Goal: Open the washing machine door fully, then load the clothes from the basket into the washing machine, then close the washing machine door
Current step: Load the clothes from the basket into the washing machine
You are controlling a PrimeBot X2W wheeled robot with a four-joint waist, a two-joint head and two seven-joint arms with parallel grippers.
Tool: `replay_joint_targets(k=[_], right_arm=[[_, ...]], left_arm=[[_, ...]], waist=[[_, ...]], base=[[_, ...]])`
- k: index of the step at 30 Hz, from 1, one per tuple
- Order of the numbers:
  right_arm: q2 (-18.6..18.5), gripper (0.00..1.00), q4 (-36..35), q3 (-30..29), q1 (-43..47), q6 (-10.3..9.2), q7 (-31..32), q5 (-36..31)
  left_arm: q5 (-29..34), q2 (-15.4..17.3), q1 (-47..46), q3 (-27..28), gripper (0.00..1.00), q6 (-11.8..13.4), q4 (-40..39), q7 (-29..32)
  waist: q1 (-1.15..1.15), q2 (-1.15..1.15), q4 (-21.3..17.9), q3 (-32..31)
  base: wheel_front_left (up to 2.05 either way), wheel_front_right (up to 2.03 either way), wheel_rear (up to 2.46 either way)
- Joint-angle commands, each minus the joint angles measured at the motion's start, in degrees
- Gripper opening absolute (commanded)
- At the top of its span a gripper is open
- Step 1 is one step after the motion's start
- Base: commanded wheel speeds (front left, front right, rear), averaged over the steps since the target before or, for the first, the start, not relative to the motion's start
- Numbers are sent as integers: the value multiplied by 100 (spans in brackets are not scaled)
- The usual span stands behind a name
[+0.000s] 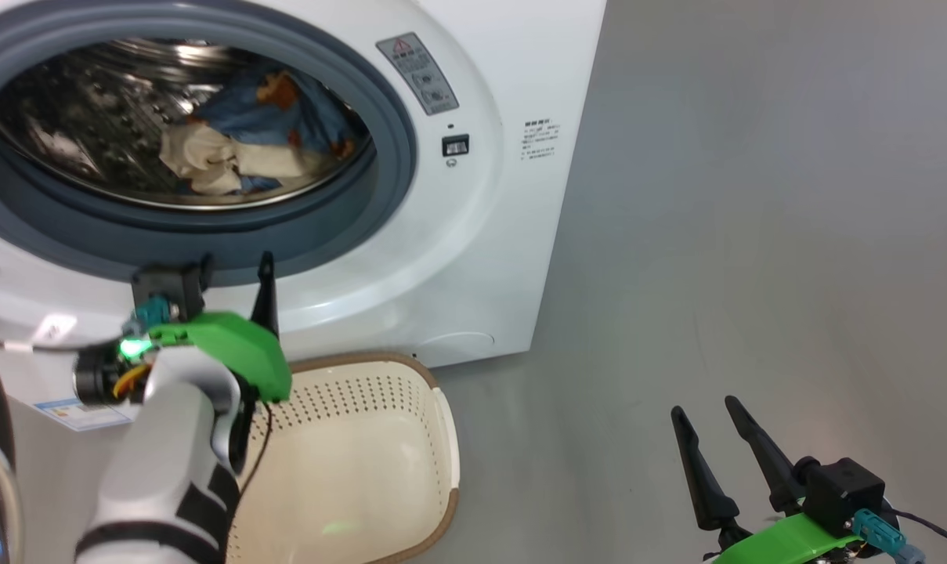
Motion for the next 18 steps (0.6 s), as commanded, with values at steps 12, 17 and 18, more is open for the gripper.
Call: replay_joint_targets(k=[12,17,18], right_arm=[[-5,100,-78,23,334,8,-69,-62],[-5,100,-75,26,461,8,-69,-78],[-12,100,-75,29,473,8,-69,-80]], left_arm=[[-331,77,1591,118,100,-146,-1161,-37],[-406,62,2185,104,100,-126,-1665,-37],[-409,61,2298,115,100,-105,-1795,-37]], waist=[[0,0,139,-695],[0,0,194,-888],[0,0,205,-916]], base=[[0,0,0],[0,0,0],[0,0,0]])
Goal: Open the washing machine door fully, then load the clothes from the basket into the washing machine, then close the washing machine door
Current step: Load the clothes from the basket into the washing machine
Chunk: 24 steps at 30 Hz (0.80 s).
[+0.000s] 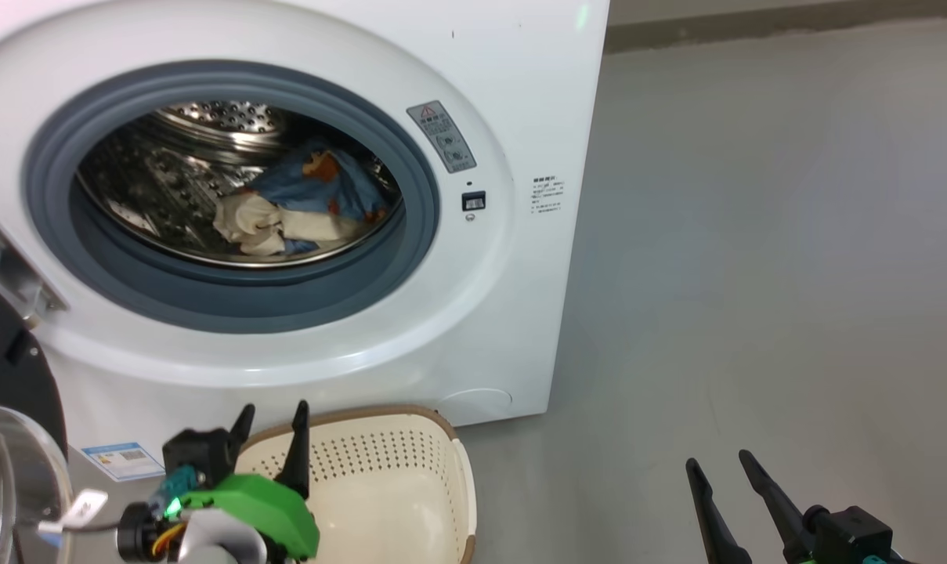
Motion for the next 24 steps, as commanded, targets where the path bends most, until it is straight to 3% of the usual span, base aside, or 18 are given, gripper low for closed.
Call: replay_joint_targets(k=[1,11,24], right_arm=[[-27,100,-135,175,-34,8,-69,-73],[-66,100,-131,200,10,8,-69,-73],[-98,100,-157,298,38,8,-69,-94]], left_arm=[[-16,89,145,176,100,48,-378,-36],[201,81,1419,513,100,174,-1754,-36],[189,74,2312,771,100,234,-2785,-36]], waist=[[0,0,58,-122],[0,0,61,-291],[0,0,121,-416]], base=[[0,0,0],[0,0,0],[0,0,0]])
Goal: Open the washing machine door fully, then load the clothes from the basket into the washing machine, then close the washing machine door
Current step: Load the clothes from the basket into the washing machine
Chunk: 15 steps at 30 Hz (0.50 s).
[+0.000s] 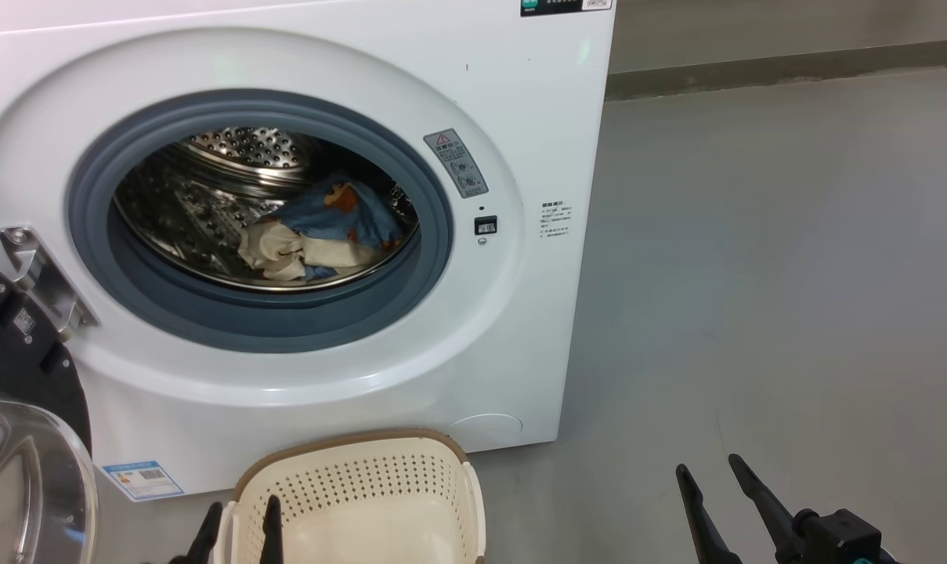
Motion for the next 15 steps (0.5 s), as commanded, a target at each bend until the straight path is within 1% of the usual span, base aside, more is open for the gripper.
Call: replay_joint_targets(k=[1,9,15], right_arm=[[-67,100,-157,150,-27,8,-69,-51],[-127,100,-185,149,-15,8,-69,-80],[-162,100,-196,79,18,8,-69,-103]], left_arm=[[-30,56,-34,202,100,43,-196,-36],[-94,55,214,271,100,96,-480,-36],[-5,55,334,387,100,18,-582,-36]], waist=[[0,0,4,-8],[0,0,22,15],[0,0,26,-1]], base=[[0,0,0],[0,0,0],[0,0,0]])
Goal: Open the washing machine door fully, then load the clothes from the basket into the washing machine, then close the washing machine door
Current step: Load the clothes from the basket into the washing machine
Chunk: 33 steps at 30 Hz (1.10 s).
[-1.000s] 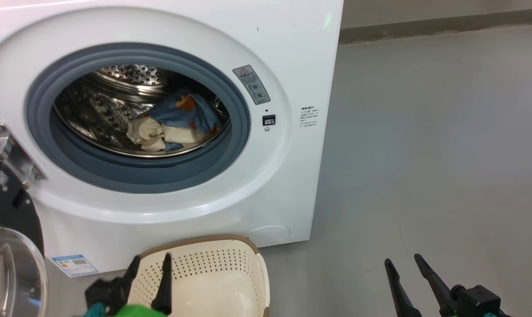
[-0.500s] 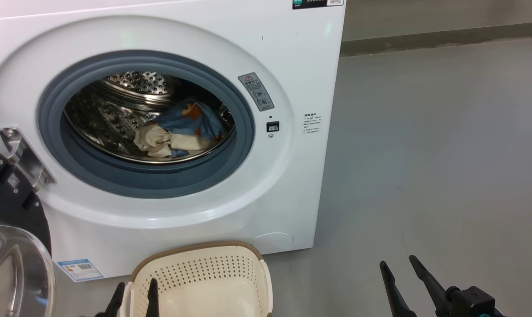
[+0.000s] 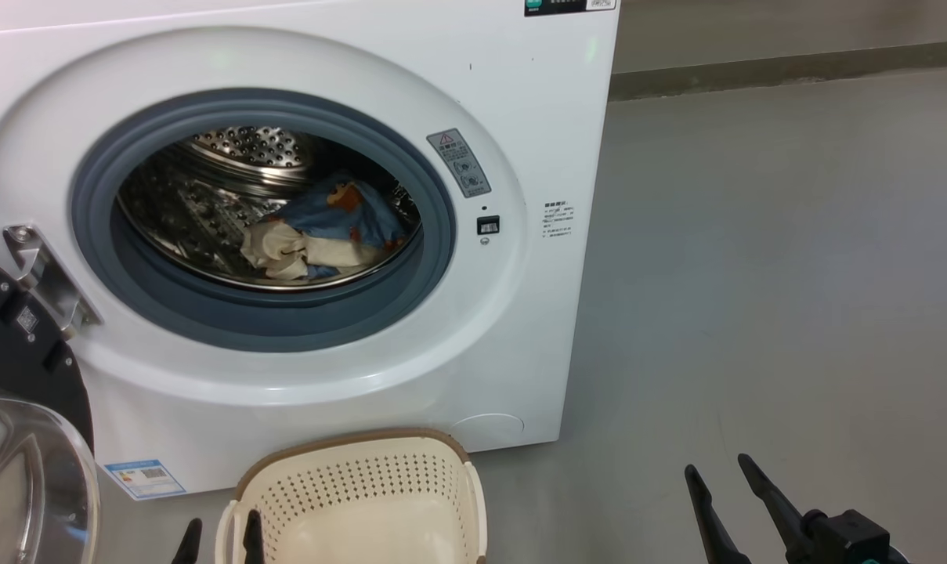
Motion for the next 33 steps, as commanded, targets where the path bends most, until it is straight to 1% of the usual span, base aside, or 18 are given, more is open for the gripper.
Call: replay_joint_targets(k=[1,33], right_arm=[[-50,100,-157,84,16,9,-69,-72],[-37,100,-41,-52,68,9,-69,-117]], left_arm=[[46,50,-14,233,100,-44,-188,-36],[82,50,106,181,100,0,-513,-36]], waist=[[0,0,-7,-9],[0,0,93,0]], base=[[0,0,0],[0,0,0]])
